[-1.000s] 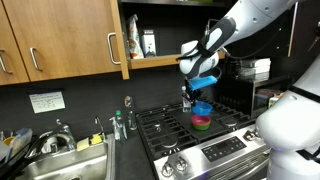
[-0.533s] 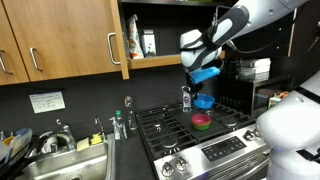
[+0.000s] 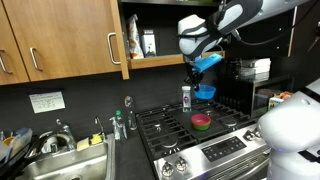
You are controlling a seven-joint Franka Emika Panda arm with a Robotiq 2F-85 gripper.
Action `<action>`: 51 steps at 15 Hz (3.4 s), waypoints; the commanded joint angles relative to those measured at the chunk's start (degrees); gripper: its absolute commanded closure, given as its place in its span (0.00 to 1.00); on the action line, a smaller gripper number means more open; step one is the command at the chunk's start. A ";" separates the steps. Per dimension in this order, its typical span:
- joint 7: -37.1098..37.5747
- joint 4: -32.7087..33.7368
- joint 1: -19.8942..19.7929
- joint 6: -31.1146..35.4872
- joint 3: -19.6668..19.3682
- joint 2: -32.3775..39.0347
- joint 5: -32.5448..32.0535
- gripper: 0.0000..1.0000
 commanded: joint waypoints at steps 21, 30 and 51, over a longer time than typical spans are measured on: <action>-18.26 15.28 4.74 -4.70 -3.21 -1.09 -4.98 0.97; -19.78 15.72 5.16 -4.49 -4.22 -1.56 -4.46 0.99; -49.30 50.72 4.35 -10.59 -8.73 18.22 -4.63 0.99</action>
